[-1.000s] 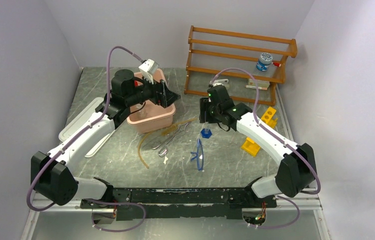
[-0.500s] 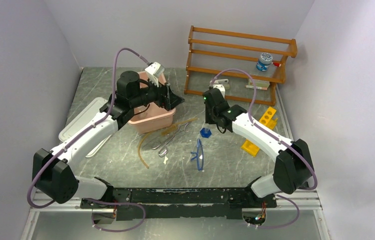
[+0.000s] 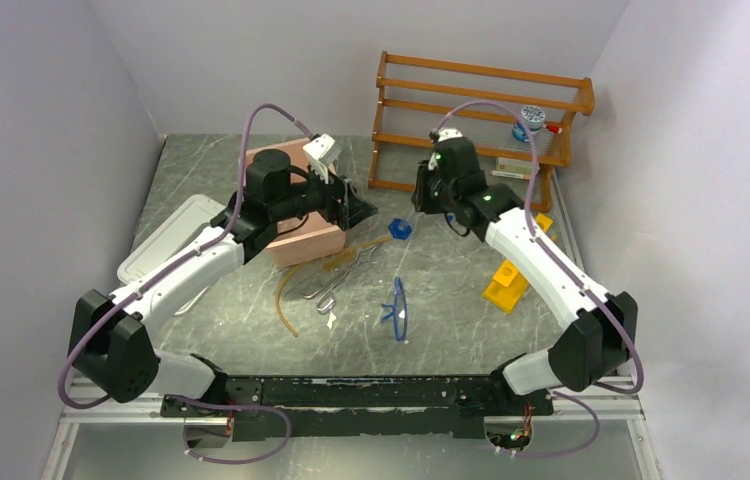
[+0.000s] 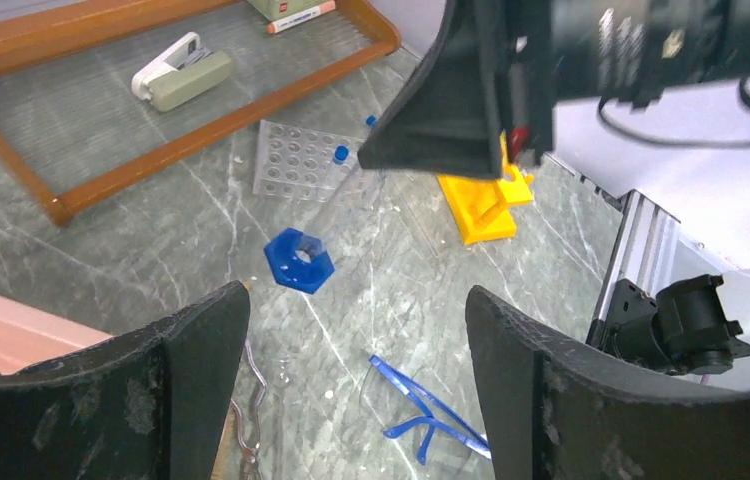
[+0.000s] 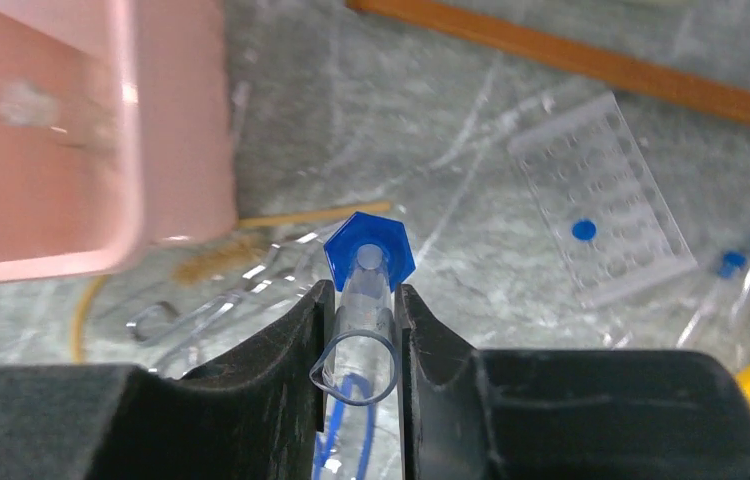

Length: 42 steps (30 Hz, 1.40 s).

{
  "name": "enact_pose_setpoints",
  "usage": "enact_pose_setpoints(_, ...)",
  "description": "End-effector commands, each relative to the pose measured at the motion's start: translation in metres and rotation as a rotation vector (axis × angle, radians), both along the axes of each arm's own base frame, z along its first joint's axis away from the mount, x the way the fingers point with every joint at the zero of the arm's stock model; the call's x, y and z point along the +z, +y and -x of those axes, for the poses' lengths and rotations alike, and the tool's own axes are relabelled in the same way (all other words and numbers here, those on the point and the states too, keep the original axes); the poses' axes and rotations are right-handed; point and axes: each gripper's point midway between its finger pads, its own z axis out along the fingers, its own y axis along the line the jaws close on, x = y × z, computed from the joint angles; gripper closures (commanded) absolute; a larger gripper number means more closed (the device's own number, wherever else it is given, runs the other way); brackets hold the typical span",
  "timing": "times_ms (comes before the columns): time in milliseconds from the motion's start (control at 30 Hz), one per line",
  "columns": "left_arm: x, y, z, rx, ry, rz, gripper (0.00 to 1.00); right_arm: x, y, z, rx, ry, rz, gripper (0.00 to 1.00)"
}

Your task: Organize the chemistry lab equipment

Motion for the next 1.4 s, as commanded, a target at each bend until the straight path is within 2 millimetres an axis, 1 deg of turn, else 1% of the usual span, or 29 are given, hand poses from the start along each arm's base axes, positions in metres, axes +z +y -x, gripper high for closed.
enact_pose_setpoints(0,0.023,-0.013,0.002,-0.087,-0.083,0.037,0.17,0.059,0.020,0.011,0.207,-0.056,-0.174,0.81)
enact_pose_setpoints(100,0.027,-0.021,0.008,-0.159,-0.084,0.039,0.17,0.082,0.033,0.025,0.356,-0.079,-0.268,0.81)
enact_pose_setpoints(167,0.028,-0.025,0.012,-0.206,-0.081,0.037,0.17,0.094,0.042,0.036,0.445,-0.088,-0.324,0.81)
enact_pose_setpoints(267,0.029,-0.030,0.018,-0.260,-0.074,0.044,0.17,0.106,0.052,0.050,0.552,-0.091,-0.382,0.81)
enact_pose_setpoints(333,0.029,-0.033,0.027,-0.321,-0.065,0.063,0.19,0.111,0.055,0.057,0.602,-0.094,-0.406,0.81)
enact_pose_setpoints(433,0.027,-0.039,0.045,-0.430,-0.028,0.088,0.24,0.114,0.060,0.064,0.650,-0.086,-0.427,0.81)
enact_pose_setpoints(567,0.012,-0.044,0.061,-0.509,0.008,0.059,0.31,0.115,0.063,0.070,0.694,-0.079,-0.441,0.81)
enact_pose_setpoints(633,0.005,-0.047,0.065,-0.518,0.021,0.028,0.34,0.116,0.065,0.074,0.719,-0.073,-0.452,0.82)
enact_pose_setpoints(700,0.004,-0.048,0.062,-0.508,0.012,0.014,0.44,0.116,0.066,0.077,0.736,-0.073,-0.461,0.82)
enact_pose_setpoints(767,0.006,-0.049,0.061,-0.505,0.004,0.015,0.50,0.115,0.066,0.079,0.742,-0.070,-0.464,0.82)
enact_pose_setpoints(833,0.010,-0.049,0.060,-0.504,-0.016,0.016,0.58,0.113,0.066,0.077,0.735,-0.069,-0.456,0.82)
enact_pose_setpoints(867,0.009,-0.048,0.060,-0.503,-0.010,0.008,0.62,0.113,0.065,0.077,0.733,-0.071,-0.453,0.82)
enact_pose_setpoints(1033,0.007,-0.049,0.063,-0.537,-0.025,-0.004,0.74,0.116,0.067,0.077,0.736,-0.072,-0.468,0.82)
enact_pose_setpoints(1100,0.004,-0.050,0.064,-0.547,-0.021,-0.007,0.82,0.119,0.069,0.079,0.743,-0.071,-0.484,0.81)
enact_pose_setpoints(1133,0.004,-0.050,0.064,-0.551,-0.019,-0.006,0.87,0.120,0.069,0.080,0.746,-0.071,-0.493,0.80)
enact_pose_setpoints(1167,0.004,-0.050,0.065,-0.556,-0.015,-0.007,0.93,0.122,0.070,0.080,0.746,-0.073,-0.500,0.76)
enact_pose_setpoints(1200,0.004,-0.051,0.065,-0.559,-0.012,-0.007,0.95,0.123,0.070,0.080,0.742,-0.073,-0.507,0.73)
enact_pose_setpoints(1233,0.004,-0.051,0.064,-0.558,-0.014,-0.007,0.95,0.124,0.070,0.079,0.734,-0.077,-0.512,0.67)
enact_pose_setpoints(1333,0.002,-0.051,0.058,-0.519,-0.008,-0.016,0.95,0.127,0.066,0.068,0.652,-0.096,-0.506,0.41)
enact_pose_setpoints(1367,0.000,-0.051,0.054,-0.494,-0.004,-0.024,0.95,0.128,0.061,0.060,0.594,-0.107,-0.497,0.32)
